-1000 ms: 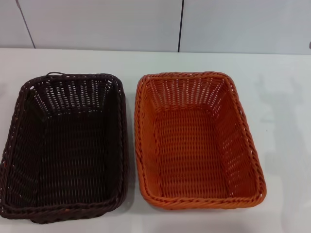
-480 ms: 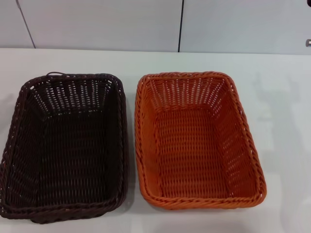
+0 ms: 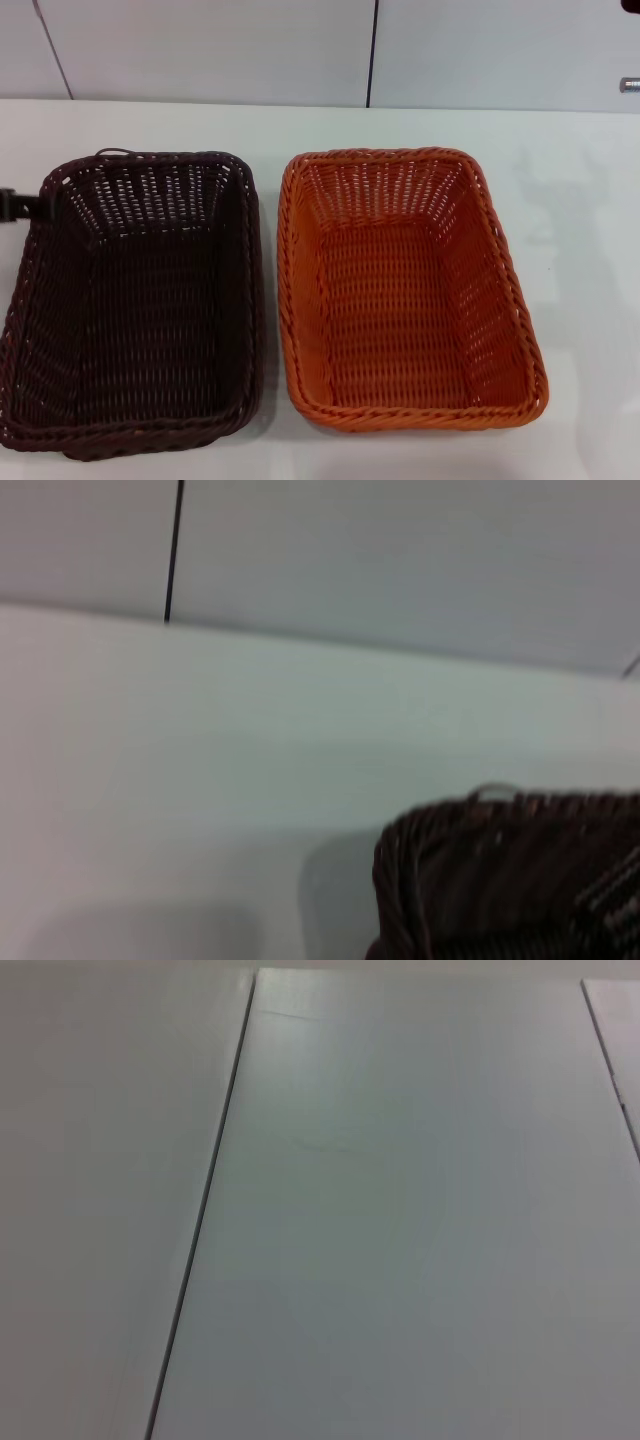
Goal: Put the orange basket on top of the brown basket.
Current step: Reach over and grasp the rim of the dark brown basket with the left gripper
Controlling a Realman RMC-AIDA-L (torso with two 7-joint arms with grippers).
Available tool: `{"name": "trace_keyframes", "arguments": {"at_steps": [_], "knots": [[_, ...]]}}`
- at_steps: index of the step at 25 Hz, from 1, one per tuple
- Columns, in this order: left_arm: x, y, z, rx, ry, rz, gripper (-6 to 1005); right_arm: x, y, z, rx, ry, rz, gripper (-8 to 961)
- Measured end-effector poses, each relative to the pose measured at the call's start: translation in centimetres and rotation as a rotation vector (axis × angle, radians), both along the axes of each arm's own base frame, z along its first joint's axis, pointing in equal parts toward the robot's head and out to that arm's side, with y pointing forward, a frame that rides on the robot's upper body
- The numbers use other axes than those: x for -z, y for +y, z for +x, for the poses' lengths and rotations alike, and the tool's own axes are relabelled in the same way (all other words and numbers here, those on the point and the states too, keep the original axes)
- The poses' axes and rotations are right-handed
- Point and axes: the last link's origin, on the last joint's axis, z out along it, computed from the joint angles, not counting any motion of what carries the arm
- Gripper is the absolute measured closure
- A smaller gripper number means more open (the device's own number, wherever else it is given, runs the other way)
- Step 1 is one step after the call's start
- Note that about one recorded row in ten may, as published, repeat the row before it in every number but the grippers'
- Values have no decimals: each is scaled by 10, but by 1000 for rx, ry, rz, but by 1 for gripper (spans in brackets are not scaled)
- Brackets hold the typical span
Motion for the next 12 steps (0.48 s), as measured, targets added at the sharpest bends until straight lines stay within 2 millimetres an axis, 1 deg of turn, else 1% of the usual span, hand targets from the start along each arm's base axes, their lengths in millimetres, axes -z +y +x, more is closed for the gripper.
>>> {"name": "trace_keyframes", "arguments": {"at_steps": [2,4,6,12], "knots": [[13,2,2,-37,56,-50,173,0,1,0,-5,5,-6,136],[21,3,5,-55,87,-85,173,-2,3,2,-3,10,-6,136],[27,3,6,-77,113,-111,174,-2,4,3,-1,12,-6,136],[34,1,9,-112,141,-161,176,-5,8,7,0,19,-12,136]]}}
